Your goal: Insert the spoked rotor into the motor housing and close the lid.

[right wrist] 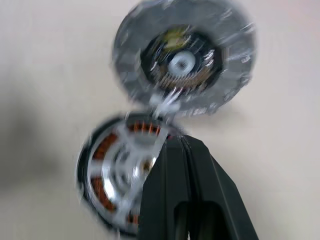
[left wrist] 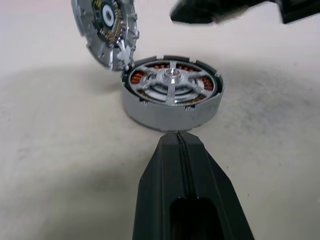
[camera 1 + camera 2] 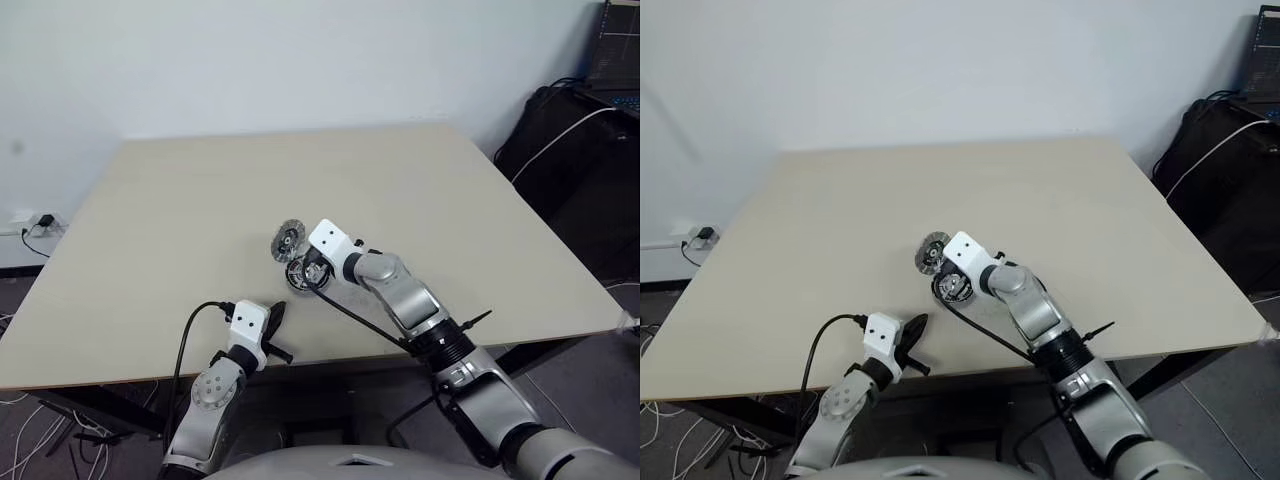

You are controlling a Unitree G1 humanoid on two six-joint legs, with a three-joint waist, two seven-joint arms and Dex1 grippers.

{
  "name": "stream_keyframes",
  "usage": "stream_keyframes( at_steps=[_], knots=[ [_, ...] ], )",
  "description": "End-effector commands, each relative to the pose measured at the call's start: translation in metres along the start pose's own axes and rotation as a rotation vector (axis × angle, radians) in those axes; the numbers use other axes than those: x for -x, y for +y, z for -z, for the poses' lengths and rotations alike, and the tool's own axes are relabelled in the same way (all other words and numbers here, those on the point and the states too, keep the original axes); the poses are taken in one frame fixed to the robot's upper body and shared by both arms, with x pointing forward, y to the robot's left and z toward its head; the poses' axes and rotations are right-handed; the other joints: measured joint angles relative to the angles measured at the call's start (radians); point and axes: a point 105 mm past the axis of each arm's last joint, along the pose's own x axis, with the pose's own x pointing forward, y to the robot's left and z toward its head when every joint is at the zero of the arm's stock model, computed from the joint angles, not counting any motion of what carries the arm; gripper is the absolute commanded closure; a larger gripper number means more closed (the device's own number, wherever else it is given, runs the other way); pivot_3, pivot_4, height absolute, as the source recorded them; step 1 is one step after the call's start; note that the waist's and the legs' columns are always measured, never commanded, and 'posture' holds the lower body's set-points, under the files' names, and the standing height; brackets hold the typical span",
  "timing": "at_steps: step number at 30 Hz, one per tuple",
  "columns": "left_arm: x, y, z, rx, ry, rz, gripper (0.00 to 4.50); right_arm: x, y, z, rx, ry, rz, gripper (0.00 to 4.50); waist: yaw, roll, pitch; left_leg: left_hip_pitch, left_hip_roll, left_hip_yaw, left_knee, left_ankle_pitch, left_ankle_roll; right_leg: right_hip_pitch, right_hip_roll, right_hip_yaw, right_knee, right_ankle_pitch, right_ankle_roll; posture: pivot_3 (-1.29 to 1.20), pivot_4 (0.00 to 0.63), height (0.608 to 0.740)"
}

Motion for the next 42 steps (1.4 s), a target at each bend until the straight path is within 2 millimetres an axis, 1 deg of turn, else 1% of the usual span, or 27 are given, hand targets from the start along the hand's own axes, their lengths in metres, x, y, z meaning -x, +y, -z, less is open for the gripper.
stream_keyframes(
  at_steps=[1, 2, 4, 7, 9, 13, 17, 27, 37, 42],
  knots=[
    [-0.004, -0.002, -0.010, -0.014, -0.041, 0.013, 4.50, 0.007, 0.010, -0.014, 0.140, -0.002, -0.111, 4.47, 0.000, 0.000, 0.000, 0.000, 0.000, 0.000, 0.000, 0.000, 0.000, 0.000, 0.000, 0.000, 0.000, 0.000, 0.000, 0.00, 0.000, 0.740],
    [-0.004, -0.002, -0.010, -0.014, -0.041, 0.013, 4.50, 0.009, 0.015, -0.012, 0.178, 0.010, -0.152, 4.10, 0.001, 0.000, 0.000, 0.000, 0.000, 0.000, 0.000, 0.000, 0.000, 0.000, 0.000, 0.000, 0.000, 0.000, 0.000, 0.00, 0.000, 0.740],
    [-0.004, -0.003, -0.010, -0.012, -0.043, 0.013, 4.50, 0.011, 0.019, -0.011, 0.226, 0.028, -0.198, 3.56, 0.001, -0.001, 0.000, 0.000, 0.000, 0.000, 0.001, 0.000, 0.000, 0.000, 0.000, 0.000, 0.000, 0.000, 0.000, 0.00, 0.000, 0.740],
    [-0.004, -0.003, -0.010, -0.009, -0.044, 0.009, 4.50, 0.010, 0.020, -0.013, 0.272, 0.039, -0.217, 2.53, 0.001, -0.001, 0.001, 0.000, 0.000, 0.000, 0.001, 0.000, 0.000, 0.000, 0.000, 0.000, 0.000, 0.000, 0.000, 0.00, 0.000, 0.740],
    [-0.005, -0.003, -0.009, -0.007, -0.045, 0.006, 4.50, 0.010, 0.019, -0.015, 0.296, 0.047, -0.224, 1.94, 0.002, -0.001, 0.001, 0.000, 0.000, 0.000, 0.001, 0.000, 0.000, 0.000, 0.000, 0.000, 0.000, 0.000, 0.000, 0.00, 0.000, 0.740],
    [-0.004, -0.004, -0.009, -0.002, -0.046, 0.000, 4.50, 0.007, 0.020, -0.017, 0.336, 0.062, -0.249, 1.94, 0.004, -0.002, 0.001, -0.001, 0.000, 0.000, 0.001, 0.000, 0.000, 0.000, -0.001, -0.001, 0.000, 0.000, 0.000, 0.00, 0.000, 0.740],
    [-0.004, -0.004, -0.009, 0.001, -0.047, -0.007, 4.50, 0.004, 0.023, -0.015, 0.360, 0.086, -0.284, 1.94, 0.006, -0.002, 0.001, -0.001, 0.000, 0.000, 0.001, 0.000, 0.000, 0.000, -0.001, -0.001, 0.000, 0.001, -0.002, 0.00, 0.000, 0.740],
    [-0.003, -0.003, -0.007, 0.005, -0.051, -0.018, 4.50, -0.004, 0.030, -0.001, 0.374, 0.153, -0.353, 1.94, 0.006, -0.002, 0.001, -0.001, 0.000, -0.001, 0.001, 0.000, 0.000, 0.000, -0.001, -0.001, 0.000, 0.002, -0.004, 0.00, 0.000, 0.740],
    [-0.004, -0.002, -0.007, 0.010, -0.056, -0.031, 4.50, -0.007, 0.028, 0.010, 0.379, 0.209, -0.389, 1.94, 0.007, -0.002, 0.001, 0.000, -0.001, -0.001, 0.001, 0.000, 0.000, 0.000, -0.001, -0.002, 0.000, 0.003, -0.004, 0.00, 0.000, 0.740],
    [-0.005, -0.001, -0.007, 0.013, -0.061, -0.035, 4.50, -0.008, 0.026, 0.013, 0.379, 0.225, -0.389, 1.94, 0.007, -0.002, 0.000, 0.000, -0.001, -0.001, 0.001, 0.000, 0.000, 0.000, -0.001, -0.002, 0.001, 0.003, -0.004, 0.00, 0.000, 0.740]
  ],
)
